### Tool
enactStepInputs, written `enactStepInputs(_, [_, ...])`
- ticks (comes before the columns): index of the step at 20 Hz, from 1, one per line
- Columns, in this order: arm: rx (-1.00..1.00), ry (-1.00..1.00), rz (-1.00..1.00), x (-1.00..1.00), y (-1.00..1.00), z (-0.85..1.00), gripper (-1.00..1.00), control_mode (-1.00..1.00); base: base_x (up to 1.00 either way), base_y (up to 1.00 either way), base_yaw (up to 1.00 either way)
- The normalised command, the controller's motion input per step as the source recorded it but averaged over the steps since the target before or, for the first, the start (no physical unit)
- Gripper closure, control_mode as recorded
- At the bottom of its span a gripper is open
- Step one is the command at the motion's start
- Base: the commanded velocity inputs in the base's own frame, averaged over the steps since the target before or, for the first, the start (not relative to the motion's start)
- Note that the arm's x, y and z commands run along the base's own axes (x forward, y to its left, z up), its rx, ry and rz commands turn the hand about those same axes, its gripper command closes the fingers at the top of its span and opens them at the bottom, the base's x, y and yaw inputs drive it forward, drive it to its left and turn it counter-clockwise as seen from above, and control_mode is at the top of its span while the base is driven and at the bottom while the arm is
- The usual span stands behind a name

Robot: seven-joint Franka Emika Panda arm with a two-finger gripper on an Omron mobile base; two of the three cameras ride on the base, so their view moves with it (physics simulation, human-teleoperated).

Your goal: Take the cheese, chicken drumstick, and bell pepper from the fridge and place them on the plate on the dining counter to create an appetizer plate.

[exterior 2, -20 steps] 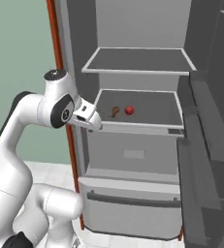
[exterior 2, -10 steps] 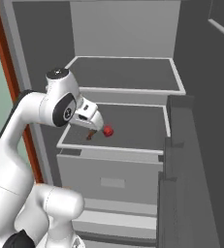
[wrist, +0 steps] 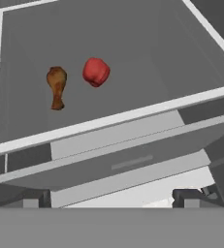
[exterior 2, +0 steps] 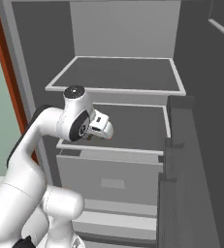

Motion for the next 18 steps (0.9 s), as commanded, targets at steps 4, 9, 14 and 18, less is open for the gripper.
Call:
enactStepInputs(4, [0.0, -0.21, 0.07, 0.48, -0.04, -0.39, -1.0, -1.0, 0.0, 0.0, 0.0])
enactStepInputs(9, [0.0, -0.01, 0.03, 0.8, 0.0, -0.08, -1.0, -1.0, 0.0, 0.0, 0.0])
enactStepInputs(14, [0.0, 0.09, 0.0, 0.81, 0.0, 0.0, -1.0, -1.0, 0.0, 0.0, 0.0])
enactStepInputs(18, [0.03, 0.17, 0.0, 0.72, 0.0, -0.03, -1.0, -1.0, 0.0, 0.0, 0.0])
